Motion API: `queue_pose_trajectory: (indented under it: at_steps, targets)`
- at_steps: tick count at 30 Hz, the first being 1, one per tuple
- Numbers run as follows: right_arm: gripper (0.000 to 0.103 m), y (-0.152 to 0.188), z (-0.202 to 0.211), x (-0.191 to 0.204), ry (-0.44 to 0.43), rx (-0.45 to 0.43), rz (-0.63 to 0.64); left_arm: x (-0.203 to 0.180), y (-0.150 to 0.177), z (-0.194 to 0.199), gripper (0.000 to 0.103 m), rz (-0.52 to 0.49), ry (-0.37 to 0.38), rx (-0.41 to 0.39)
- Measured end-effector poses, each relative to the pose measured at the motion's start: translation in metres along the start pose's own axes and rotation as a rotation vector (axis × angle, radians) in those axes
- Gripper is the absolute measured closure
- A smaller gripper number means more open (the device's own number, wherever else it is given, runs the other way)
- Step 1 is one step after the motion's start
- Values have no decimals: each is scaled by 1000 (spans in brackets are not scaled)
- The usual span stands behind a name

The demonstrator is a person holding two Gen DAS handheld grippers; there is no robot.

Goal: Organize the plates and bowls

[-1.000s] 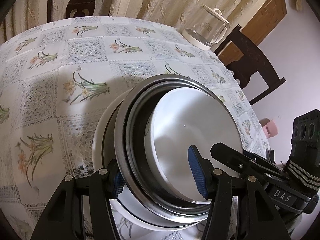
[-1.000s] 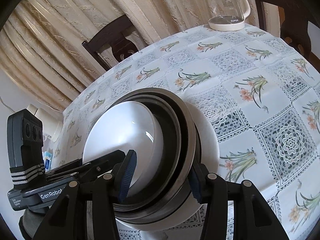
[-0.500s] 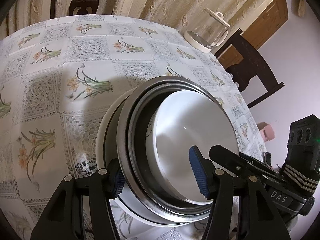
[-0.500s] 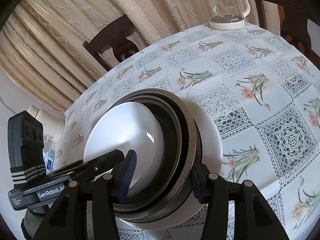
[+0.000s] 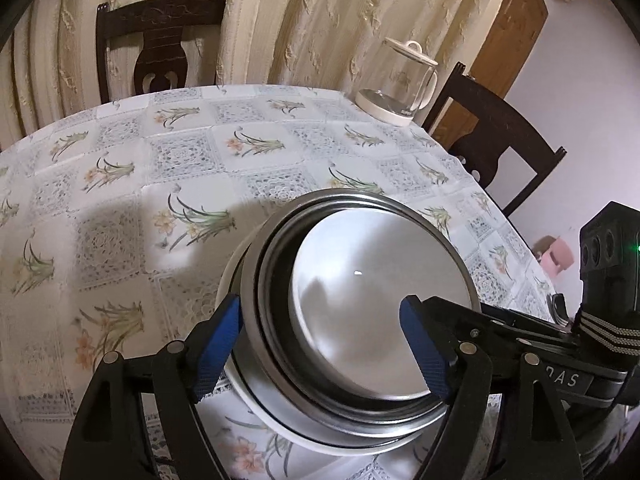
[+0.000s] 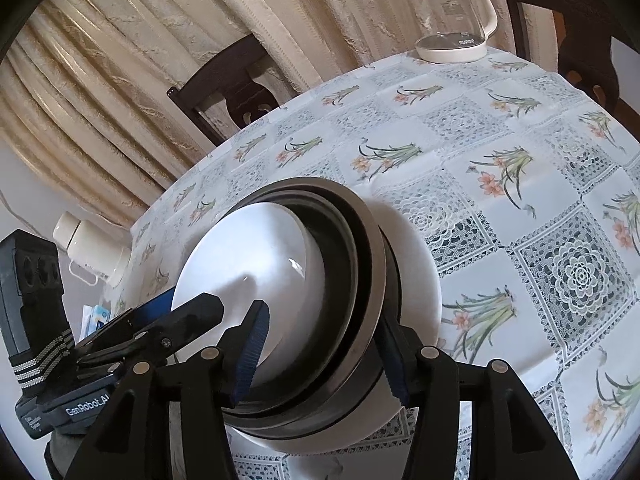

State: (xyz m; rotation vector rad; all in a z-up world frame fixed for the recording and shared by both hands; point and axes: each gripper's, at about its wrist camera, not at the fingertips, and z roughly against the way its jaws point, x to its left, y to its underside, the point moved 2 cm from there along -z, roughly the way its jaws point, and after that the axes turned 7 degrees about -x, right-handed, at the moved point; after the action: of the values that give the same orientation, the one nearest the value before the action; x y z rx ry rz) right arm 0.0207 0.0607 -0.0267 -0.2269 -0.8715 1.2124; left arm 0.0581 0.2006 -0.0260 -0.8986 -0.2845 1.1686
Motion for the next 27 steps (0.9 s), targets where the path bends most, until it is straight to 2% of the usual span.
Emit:
queue_pose_trajectory:
  at_steps: [6,15,27]
  targets:
    - [43,3,3,2,-4,0,5,3,6,7,22,-21,-34,-29]
    - [37,11,11,13,39,-32,56,7,15,21,22,-75,-104,-88]
    - [34,23,36,18,49,-105,82,1,28,46,20,-113,-130,-152]
